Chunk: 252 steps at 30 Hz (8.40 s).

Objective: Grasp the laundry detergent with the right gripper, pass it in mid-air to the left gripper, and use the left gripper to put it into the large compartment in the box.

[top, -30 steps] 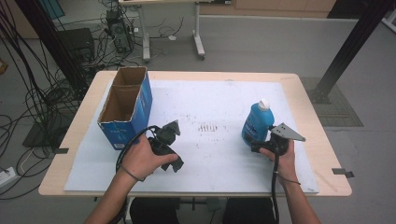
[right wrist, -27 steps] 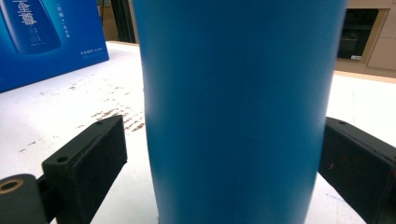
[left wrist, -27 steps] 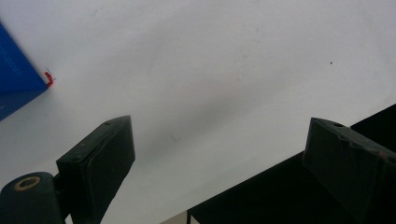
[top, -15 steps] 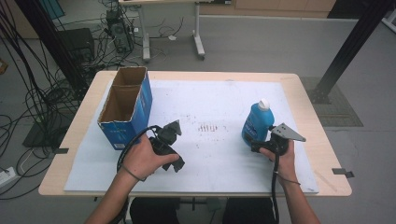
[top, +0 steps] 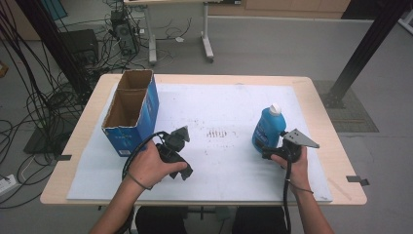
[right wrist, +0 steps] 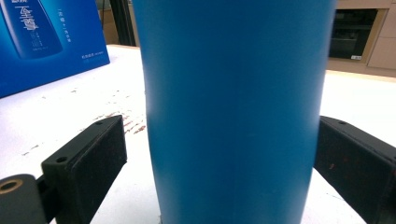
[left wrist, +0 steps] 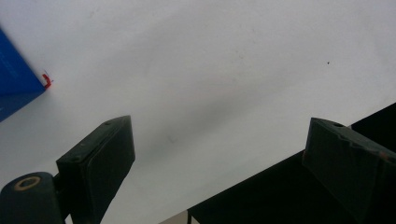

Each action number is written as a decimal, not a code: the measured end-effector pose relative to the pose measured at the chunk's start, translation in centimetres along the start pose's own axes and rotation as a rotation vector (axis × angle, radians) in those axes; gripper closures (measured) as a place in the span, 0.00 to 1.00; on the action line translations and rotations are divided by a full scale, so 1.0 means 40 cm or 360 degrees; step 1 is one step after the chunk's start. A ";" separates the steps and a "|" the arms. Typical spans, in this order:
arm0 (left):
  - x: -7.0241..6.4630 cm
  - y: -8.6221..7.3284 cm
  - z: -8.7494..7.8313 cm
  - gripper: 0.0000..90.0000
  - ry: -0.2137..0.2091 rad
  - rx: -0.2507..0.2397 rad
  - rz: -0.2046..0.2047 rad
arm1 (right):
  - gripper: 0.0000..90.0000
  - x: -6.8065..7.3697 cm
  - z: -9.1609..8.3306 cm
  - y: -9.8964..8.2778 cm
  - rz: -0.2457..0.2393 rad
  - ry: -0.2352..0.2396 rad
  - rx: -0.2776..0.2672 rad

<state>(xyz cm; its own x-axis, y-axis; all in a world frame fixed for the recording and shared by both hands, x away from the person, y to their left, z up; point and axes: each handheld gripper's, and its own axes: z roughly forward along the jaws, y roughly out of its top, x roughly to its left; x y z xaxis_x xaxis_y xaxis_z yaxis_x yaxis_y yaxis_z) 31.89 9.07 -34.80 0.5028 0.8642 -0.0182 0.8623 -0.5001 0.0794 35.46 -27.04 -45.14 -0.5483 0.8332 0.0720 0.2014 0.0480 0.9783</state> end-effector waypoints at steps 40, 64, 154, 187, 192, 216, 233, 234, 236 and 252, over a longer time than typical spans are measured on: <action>-0.002 0.006 -0.004 0.10 0.0009 -0.0001 0.0006 | 0.04 -0.003 -0.004 0.001 -0.0003 -0.0006 -0.0015; -0.004 0.006 -0.004 0.10 0.0008 -0.0001 0.0007 | 0.04 -0.001 -0.003 0.001 0.0003 -0.0005 -0.0019; -0.011 0.000 -0.007 0.10 0.0002 -0.0017 0.0010 | 0.48 0.013 0.003 0.008 -0.0079 -0.0074 -0.0039; -0.014 0.002 -0.002 0.10 0.0000 -0.0009 0.0020 | 0.48 0.013 0.003 0.009 -0.0070 -0.0074 -0.0037; -0.015 0.002 0.001 0.10 -0.0004 -0.0009 0.0019 | 0.48 0.014 0.003 0.008 -0.0069 -0.0078 -0.0042; -0.020 0.005 -0.028 0.10 0.0001 -0.0070 0.0032 | 0.48 0.011 0.003 0.010 -0.0084 -0.0061 -0.0034; -0.015 0.003 -0.026 0.10 -0.0010 -0.0060 0.0022 | 0.48 0.010 0.003 0.009 -0.0080 -0.0060 -0.0035; -0.014 0.003 -0.026 0.10 -0.0006 -0.0061 0.0021 | 0.48 0.010 0.003 0.009 -0.0080 -0.0060 -0.0035; -0.013 0.004 -0.026 0.10 -0.0010 -0.0063 0.0020 | 0.48 0.011 0.003 0.009 -0.0079 -0.0061 -0.0037; -0.004 0.014 -0.028 0.10 -0.0013 -0.0070 0.0023 | 0.49 0.011 0.003 0.016 -0.0076 -0.0060 -0.0005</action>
<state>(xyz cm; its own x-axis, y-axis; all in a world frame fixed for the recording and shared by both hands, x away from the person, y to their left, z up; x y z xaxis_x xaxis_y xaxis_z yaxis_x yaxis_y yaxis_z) 32.23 8.71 -33.62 0.5159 0.8563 -0.0248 0.8516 -0.5095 0.1234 35.45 -26.60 -44.52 -0.5264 0.8501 0.0178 0.1732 0.0867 0.9811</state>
